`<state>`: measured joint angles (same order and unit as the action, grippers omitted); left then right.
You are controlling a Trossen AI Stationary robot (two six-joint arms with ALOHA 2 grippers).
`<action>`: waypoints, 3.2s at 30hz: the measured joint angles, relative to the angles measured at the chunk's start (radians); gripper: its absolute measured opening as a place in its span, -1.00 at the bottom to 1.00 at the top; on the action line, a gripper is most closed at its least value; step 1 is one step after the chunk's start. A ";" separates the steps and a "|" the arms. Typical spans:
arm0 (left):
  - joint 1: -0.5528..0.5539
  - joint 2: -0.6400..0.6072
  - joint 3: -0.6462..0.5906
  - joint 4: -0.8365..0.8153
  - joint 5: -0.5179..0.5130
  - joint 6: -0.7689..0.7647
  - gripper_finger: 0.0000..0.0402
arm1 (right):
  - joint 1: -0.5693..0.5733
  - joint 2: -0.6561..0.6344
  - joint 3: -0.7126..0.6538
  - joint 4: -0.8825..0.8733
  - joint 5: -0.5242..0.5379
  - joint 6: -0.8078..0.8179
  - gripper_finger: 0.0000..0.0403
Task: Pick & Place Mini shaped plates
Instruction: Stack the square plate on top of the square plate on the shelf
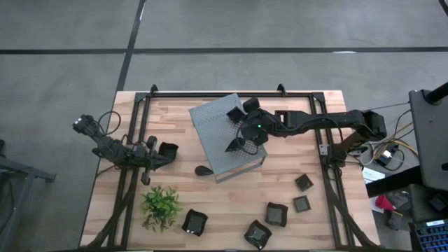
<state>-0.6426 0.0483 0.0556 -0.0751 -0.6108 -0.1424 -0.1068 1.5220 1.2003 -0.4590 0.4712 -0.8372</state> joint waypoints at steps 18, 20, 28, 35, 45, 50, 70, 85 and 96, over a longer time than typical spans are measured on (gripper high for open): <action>0.000 0.000 0.000 0.000 0.000 0.000 -1.00 | 0.160 -0.212 -0.008 -0.311 -0.054 0.608 -0.76; 0.000 0.000 0.000 0.000 0.000 0.000 -1.00 | 0.178 -0.237 -0.008 -0.363 -0.054 0.728 -0.76; 0.000 0.000 0.000 0.000 0.000 0.000 -1.00 | 0.278 -0.332 -0.082 -0.652 -0.155 1.245 -0.76; 0.000 0.000 0.000 0.000 0.000 0.000 -1.00 | 0.397 -0.379 -0.238 -0.660 -0.362 1.606 -0.76; 0.000 0.000 0.000 0.000 0.000 0.000 -1.00 | 0.527 -0.312 -0.393 -0.524 -0.480 1.844 -0.76; 0.000 0.000 0.000 0.000 0.000 0.000 -1.00 | 0.590 -0.241 -0.403 -0.494 -0.536 1.898 -0.76; 0.000 0.000 0.000 0.000 0.000 0.000 -1.00 | 0.679 -0.013 -0.370 -0.526 -0.522 1.926 -0.38; 0.000 0.000 0.000 0.000 0.000 0.000 -1.00 | 0.685 -0.015 -0.387 -0.549 -0.491 1.966 -0.44; 0.000 0.000 0.000 0.000 0.000 0.000 -1.00 | 0.687 -0.015 -0.415 -0.514 -0.498 1.978 -0.40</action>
<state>-0.6426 0.0483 0.0555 -0.0753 -0.6106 -0.1421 0.5800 1.5070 0.7849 -0.9730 -0.0269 1.1412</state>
